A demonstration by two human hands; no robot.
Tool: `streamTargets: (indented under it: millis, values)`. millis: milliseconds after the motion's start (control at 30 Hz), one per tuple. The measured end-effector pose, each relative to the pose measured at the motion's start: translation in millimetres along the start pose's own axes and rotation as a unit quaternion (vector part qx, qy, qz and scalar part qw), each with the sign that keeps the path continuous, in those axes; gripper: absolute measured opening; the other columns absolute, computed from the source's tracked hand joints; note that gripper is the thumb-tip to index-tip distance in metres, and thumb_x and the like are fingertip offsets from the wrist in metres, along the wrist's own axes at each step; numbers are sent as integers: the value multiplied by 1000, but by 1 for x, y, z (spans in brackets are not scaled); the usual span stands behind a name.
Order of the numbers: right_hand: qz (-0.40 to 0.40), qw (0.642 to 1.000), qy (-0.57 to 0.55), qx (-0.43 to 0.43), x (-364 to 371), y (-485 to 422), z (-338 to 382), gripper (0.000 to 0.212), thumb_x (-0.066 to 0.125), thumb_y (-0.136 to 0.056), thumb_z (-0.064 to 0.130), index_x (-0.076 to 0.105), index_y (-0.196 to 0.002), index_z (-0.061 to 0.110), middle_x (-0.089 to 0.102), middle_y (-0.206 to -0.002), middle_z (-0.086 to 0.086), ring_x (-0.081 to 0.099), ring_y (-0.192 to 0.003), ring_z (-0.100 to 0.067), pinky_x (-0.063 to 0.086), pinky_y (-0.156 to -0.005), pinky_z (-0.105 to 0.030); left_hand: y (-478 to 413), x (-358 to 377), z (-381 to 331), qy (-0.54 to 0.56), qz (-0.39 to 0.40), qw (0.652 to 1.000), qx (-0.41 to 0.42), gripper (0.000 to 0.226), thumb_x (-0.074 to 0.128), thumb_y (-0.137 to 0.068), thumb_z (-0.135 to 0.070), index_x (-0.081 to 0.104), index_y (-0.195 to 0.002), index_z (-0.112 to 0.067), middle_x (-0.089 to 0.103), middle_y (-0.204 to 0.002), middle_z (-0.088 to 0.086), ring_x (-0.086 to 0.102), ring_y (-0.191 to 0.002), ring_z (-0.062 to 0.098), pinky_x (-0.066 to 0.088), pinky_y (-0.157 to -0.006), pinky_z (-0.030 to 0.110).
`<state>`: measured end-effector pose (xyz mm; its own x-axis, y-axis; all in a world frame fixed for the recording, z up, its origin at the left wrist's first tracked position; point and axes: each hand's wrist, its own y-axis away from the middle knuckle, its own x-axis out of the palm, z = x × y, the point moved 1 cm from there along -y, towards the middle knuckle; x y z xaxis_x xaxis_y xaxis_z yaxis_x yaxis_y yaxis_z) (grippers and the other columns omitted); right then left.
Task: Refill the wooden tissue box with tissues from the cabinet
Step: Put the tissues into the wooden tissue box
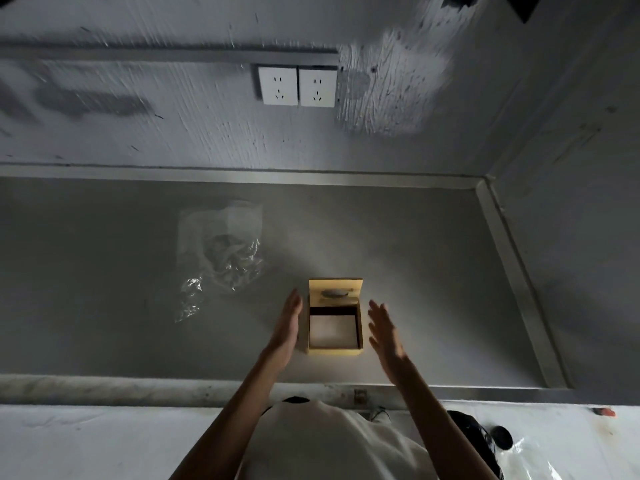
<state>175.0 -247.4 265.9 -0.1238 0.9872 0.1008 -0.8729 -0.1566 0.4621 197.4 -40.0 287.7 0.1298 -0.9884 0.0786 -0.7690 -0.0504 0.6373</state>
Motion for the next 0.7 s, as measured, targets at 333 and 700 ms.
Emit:
streamTargets:
  millis: [333,700]
  values:
    - [-19,999,16,-22,-5,-32,24,31,59,-92,30,64,-105,2,65,-112,0,57,-102,3,36,-101,-40,-5,-7,-5,-12,65,997,30,26,56,-95,-24,58,-121,-22,54,-136,-1,44,-132,21,29,-113,56]
    - [-122,991,33,39,10,-22,-40,76,65,-90,12,21,-151,18,20,-158,-20,23,-144,-37,31,-112,-53,-6,-4,51,-38,10,999,36,45,53,-93,1,43,-136,-8,56,-129,6,57,-103,17,50,-59,9]
